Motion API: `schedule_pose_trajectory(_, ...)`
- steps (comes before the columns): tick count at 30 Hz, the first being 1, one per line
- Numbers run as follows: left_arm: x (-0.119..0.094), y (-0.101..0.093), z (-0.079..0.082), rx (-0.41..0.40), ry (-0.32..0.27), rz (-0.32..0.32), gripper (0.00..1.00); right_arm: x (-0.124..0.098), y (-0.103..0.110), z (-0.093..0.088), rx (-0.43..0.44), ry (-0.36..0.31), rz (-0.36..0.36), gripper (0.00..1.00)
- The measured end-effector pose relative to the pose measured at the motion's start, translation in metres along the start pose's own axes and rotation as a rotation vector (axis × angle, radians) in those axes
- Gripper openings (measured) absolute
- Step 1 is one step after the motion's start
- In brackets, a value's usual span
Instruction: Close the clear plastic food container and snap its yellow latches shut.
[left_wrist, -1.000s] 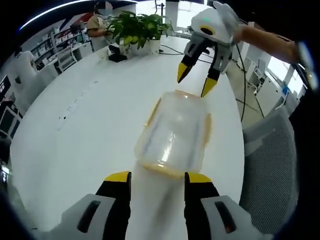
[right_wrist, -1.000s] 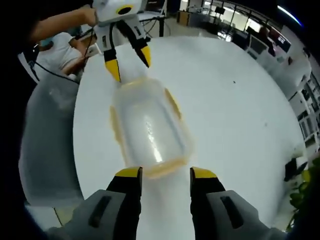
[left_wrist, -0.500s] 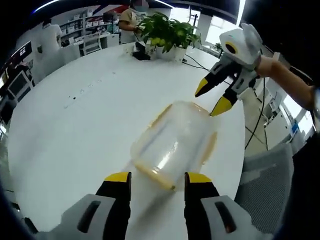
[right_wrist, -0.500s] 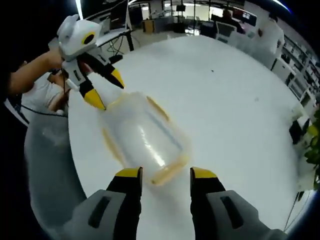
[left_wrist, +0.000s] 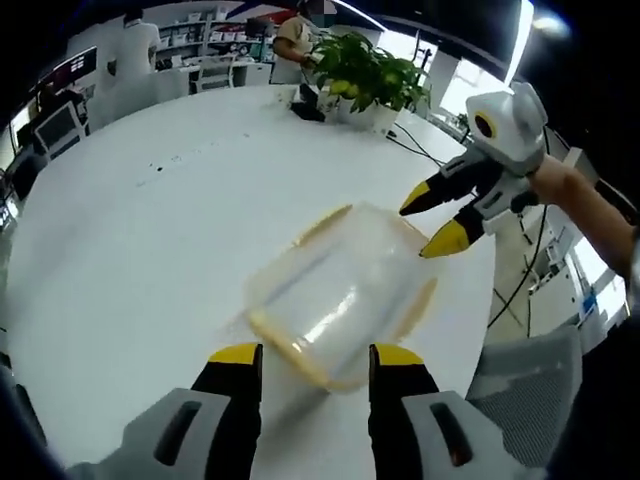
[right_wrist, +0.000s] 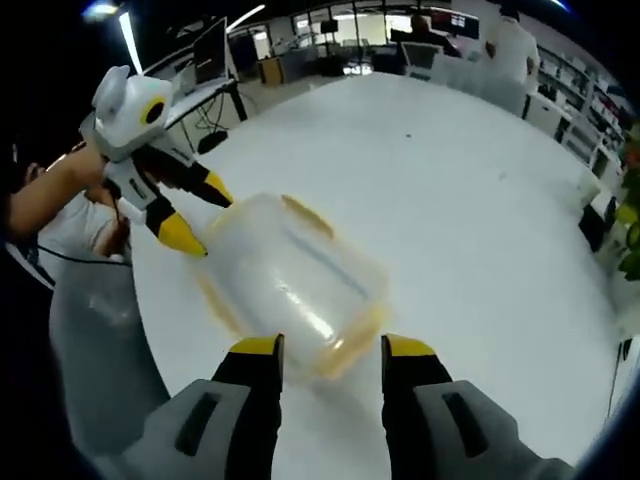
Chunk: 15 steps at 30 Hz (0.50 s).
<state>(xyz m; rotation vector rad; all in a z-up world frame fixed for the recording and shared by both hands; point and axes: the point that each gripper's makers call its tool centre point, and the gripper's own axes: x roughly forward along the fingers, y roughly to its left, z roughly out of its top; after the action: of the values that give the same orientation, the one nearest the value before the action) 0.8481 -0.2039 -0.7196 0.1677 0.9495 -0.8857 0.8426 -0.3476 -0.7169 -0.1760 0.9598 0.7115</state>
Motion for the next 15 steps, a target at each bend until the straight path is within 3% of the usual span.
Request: schedule_pose_trajectory(15,0.0033,0.0,-0.0014,-0.07,-0.001,-0.011,0.39,0.0052,0.0064,0.0015,0.069,0.007,0.008,0.38)
